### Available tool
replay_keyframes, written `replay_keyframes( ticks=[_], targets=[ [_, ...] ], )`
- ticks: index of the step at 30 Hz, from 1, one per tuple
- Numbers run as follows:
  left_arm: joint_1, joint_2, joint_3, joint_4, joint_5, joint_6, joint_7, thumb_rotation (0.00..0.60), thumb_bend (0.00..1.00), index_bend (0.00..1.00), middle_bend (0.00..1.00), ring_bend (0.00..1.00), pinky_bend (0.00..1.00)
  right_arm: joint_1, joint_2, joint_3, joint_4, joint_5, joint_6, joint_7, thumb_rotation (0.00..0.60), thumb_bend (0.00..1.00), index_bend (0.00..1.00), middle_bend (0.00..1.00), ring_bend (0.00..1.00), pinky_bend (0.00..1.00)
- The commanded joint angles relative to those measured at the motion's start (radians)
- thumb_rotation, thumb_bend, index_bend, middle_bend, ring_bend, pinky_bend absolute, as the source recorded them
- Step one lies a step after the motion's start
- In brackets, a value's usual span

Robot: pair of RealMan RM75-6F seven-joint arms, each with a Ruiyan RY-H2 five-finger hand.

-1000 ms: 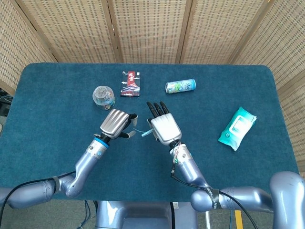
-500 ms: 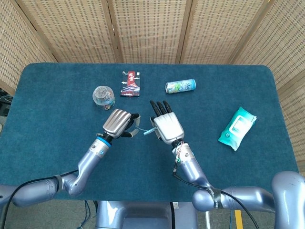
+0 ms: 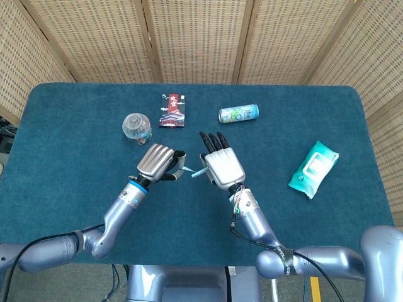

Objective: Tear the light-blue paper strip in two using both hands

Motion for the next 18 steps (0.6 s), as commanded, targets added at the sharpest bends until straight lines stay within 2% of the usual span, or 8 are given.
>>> replay_keyframes(
  ticks=[1, 7, 13, 18],
  targets=[
    [-0.002, 0.003, 0.003, 0.001, -0.009, -0.003, 0.008, 0.6, 0.59, 0.69, 0.94, 0.95, 0.92, -0.001, 0.003, -0.002, 0.001, -0.002, -0.001, 0.005, 0.6, 0.75, 0.63, 0.0, 0.0, 0.0],
    [0.006, 0.009, 0.008, 0.032, -0.024, 0.006, 0.014, 0.6, 0.69, 0.73, 0.94, 0.95, 0.92, -0.005, 0.013, -0.008, 0.015, -0.011, -0.007, 0.017, 0.6, 0.75, 0.63, 0.0, 0.0, 0.0],
    [0.05, 0.057, 0.035, 0.099, -0.011, 0.019, -0.046, 0.6, 0.69, 0.74, 0.94, 0.95, 0.92, -0.015, 0.024, -0.02, 0.052, -0.017, -0.024, 0.043, 0.6, 0.75, 0.63, 0.0, 0.0, 0.0],
    [0.105, 0.113, 0.069, 0.182, 0.023, 0.033, -0.155, 0.6, 0.7, 0.75, 0.94, 0.95, 0.92, -0.023, 0.03, -0.024, 0.1, -0.013, -0.048, 0.075, 0.6, 0.75, 0.63, 0.0, 0.0, 0.0]
  ],
)
